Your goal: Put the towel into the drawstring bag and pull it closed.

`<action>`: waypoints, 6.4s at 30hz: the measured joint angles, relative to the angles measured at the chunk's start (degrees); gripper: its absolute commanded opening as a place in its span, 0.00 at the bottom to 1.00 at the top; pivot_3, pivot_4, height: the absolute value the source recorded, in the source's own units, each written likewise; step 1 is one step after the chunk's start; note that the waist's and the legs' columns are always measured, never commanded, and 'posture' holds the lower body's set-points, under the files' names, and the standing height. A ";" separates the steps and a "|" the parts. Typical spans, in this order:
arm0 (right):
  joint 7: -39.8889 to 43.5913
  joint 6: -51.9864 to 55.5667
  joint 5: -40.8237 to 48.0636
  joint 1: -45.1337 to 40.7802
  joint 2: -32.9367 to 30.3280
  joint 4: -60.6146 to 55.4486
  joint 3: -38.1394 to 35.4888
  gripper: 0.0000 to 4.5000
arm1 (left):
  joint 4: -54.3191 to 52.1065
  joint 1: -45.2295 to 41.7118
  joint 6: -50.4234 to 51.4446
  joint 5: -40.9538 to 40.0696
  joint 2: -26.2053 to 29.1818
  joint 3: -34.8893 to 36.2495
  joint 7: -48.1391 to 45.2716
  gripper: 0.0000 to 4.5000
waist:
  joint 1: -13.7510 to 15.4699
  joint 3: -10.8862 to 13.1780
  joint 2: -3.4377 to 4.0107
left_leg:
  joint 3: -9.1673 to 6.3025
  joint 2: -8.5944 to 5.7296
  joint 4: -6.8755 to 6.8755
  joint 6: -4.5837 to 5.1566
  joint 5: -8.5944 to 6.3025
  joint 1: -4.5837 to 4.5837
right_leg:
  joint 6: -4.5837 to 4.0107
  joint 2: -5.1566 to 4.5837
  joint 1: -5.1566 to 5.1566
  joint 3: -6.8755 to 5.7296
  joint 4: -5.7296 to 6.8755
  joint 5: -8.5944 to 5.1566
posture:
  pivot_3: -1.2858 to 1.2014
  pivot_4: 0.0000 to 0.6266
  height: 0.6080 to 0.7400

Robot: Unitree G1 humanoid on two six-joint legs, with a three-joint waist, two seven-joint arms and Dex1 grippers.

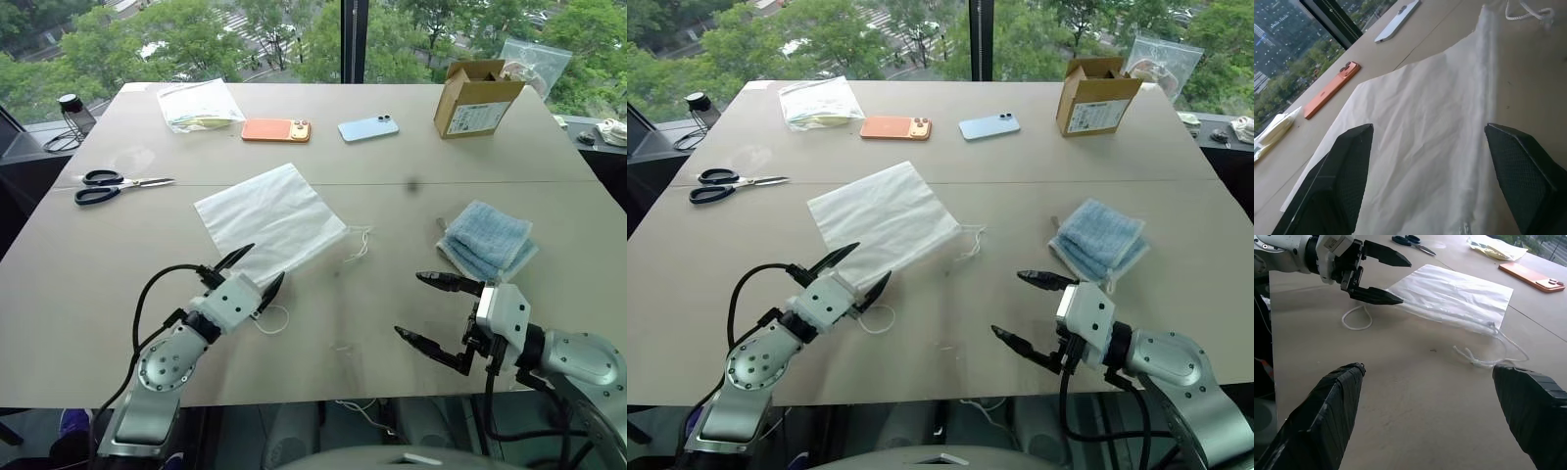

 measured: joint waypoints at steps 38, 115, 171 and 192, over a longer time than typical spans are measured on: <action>-11.10 23.45 0.66 -18.00 -0.42 6.15 -3.02 1.00 | 1.69 -29.33 86.54 -46.94 -12.92 17.93 -1.35 0.01 | -0.32 0.01 -0.04 | -0.36 -0.14 0.18 0.00 0.00 -0.05 | 0.20 0.09 0.18 -0.17 0.05 0.16 | 0.52 0.24 1.00; 10.96 4.34 -19.26 -52.20 19.00 47.39 26.31 0.04 | 1.48 -30.13 72.40 -43.40 -1.24 -3.13 -9.55 0.00 | -1.32 0.22 0.16 | -0.41 -0.24 -0.22 -0.04 0.00 -0.16 | -0.05 -0.06 -0.07 -0.20 -0.03 0.21 | 0.52 0.24 1.00; -20.03 22.68 0.67 -49.51 45.01 58.29 -0.42 0.55 | -11.19 -22.73 72.91 -58.14 -0.80 3.01 -4.65 0.00 | -1.99 0.13 0.21 | -0.37 -0.19 -0.50 -0.02 0.01 -0.05 | -0.09 0.06 -0.14 -0.10 0.01 0.20 | 0.52 0.24 1.00; -17.43 9.26 -13.65 -50.24 40.47 59.19 14.56 0.01 | -6.86 -25.25 69.84 -55.92 1.65 3.43 -7.98 0.00 | -1.95 0.16 0.16 | -0.29 -0.17 -0.69 -0.03 0.01 -0.13 | -0.19 0.06 -0.35 0.01 -0.01 0.14 | 0.52 0.24 1.00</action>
